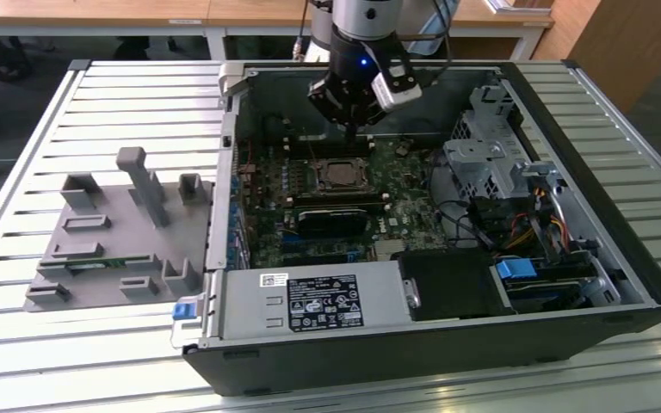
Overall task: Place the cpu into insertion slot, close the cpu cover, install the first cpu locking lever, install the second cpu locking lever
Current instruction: 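Install the first cpu locking lever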
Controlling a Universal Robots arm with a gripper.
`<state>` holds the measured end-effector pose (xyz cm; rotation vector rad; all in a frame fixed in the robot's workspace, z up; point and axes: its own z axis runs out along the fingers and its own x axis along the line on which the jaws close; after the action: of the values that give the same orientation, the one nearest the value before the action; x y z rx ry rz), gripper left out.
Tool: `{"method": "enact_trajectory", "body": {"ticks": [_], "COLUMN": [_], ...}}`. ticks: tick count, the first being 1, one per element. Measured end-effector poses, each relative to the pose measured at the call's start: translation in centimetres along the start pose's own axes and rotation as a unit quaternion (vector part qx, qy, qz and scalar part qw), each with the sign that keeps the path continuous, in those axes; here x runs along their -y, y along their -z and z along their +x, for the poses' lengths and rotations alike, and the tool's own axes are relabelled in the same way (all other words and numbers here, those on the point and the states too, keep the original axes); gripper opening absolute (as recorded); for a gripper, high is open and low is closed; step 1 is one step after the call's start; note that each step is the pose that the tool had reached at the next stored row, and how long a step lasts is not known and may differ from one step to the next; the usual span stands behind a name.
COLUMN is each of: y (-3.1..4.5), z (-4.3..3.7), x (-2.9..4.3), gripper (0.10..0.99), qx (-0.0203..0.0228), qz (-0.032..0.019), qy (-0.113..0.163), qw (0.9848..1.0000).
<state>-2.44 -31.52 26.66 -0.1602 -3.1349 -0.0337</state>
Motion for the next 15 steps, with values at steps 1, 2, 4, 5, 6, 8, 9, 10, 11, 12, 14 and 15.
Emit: {"method": "enact_trajectory", "body": {"ticks": [1,2,4,5,6,8,9,10,11,12,14,15], "y": [-0.01,-0.02,-0.07,-0.11,-0.14,-0.19,-0.21,-0.23,-0.26,-0.29,-0.36,-0.40], "z": [0.00,0.00,0.04,0.14,0.33,1.00,1.37,1.71,1.97,2.16,2.32,2.36], "x": [0.00,0.00,0.01,0.02,0.03,0.11,0.15,0.18,0.21,0.22,0.24,0.25], "gripper": [0.106,0.106,0.106,0.106,0.106,0.106,0.106,0.106,0.106,0.106,0.106,0.106], "qx": [-0.0002,-0.0003,-0.0005,-0.0002,0.0002,0.0019,0.0030,0.0039,0.0046,0.0051,0.0052,0.0052], "qz": [0.0000,0.0000,-0.0008,-0.0014,-0.0019,-0.0024,-0.0024,-0.0025,-0.0026,-0.0027,-0.0026,-0.0027], "qy": [0.008,0.015,0.024,0.025,0.026,0.026,0.026,0.026,0.026,0.026,0.031,0.034], "qw": [1.0000,0.9999,0.9997,0.9997,0.9997,0.9997,0.9997,0.9997,0.9997,0.9996,0.9995,0.9994]}}
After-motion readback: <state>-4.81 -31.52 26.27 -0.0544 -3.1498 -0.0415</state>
